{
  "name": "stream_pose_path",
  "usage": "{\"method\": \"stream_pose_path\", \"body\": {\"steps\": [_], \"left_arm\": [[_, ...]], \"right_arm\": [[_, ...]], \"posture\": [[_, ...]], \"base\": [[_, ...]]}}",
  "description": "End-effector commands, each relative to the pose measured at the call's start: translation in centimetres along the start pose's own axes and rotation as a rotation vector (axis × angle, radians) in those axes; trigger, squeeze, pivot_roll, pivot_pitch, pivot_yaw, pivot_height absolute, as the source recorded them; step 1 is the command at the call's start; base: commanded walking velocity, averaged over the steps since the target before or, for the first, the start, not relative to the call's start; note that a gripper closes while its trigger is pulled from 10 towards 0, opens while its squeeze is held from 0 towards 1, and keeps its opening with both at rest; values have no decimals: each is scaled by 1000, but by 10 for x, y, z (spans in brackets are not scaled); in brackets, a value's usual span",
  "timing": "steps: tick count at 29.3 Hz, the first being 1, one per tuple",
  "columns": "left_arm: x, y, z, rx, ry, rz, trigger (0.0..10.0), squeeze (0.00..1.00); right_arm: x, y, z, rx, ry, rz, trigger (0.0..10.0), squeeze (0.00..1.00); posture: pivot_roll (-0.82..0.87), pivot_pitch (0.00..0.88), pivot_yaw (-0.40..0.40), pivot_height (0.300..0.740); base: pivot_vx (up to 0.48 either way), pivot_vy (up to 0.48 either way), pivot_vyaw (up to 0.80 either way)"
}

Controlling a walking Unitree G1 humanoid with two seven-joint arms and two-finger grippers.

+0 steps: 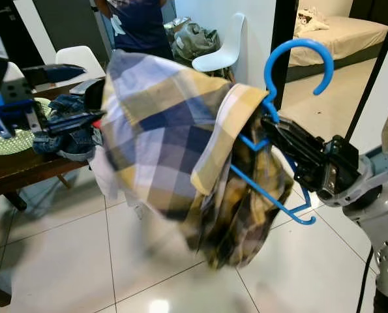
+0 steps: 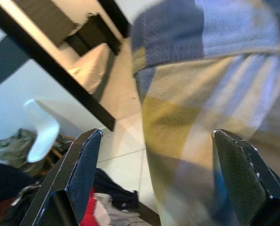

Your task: Hang hanger

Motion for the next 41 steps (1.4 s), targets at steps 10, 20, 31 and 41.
{"method": "stream_pose_path", "body": {"steps": [10,20,31,41], "left_arm": [[3,-45,-29,-65,153,-270,10000,0],[3,-57,-27,-90,158,-344,4588,0],[-6,-44,-7,-19,157,-308,902,0],[-33,-19,50,85,174,-378,10000,0]], "right_arm": [[10,15,19,-36,-45,99,10000,0],[12,15,21,-40,-40,98,10000,0],[8,8,12,-49,27,40,10000,0],[-24,1,-20,-61,285,4,10000,0]], "posture": [[-57,0,81,740],[-56,0,81,740],[-58,0,80,740],[-16,0,75,740]], "base": [[0,0,0],[0,0,0],[0,0,0],[0,0,0]]}}
Point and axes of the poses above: a point about 5 cm out from each wrist's last joint towards the gripper, its own x axis pointing out of the wrist towards the gripper, its own z axis along the axis of the wrist's last joint, y = z × x, the point moved 3 cm from there along x, pointing out of the wrist towards the gripper, and after that the axes turned 7 degrees about -x, right-handed, at the moved point
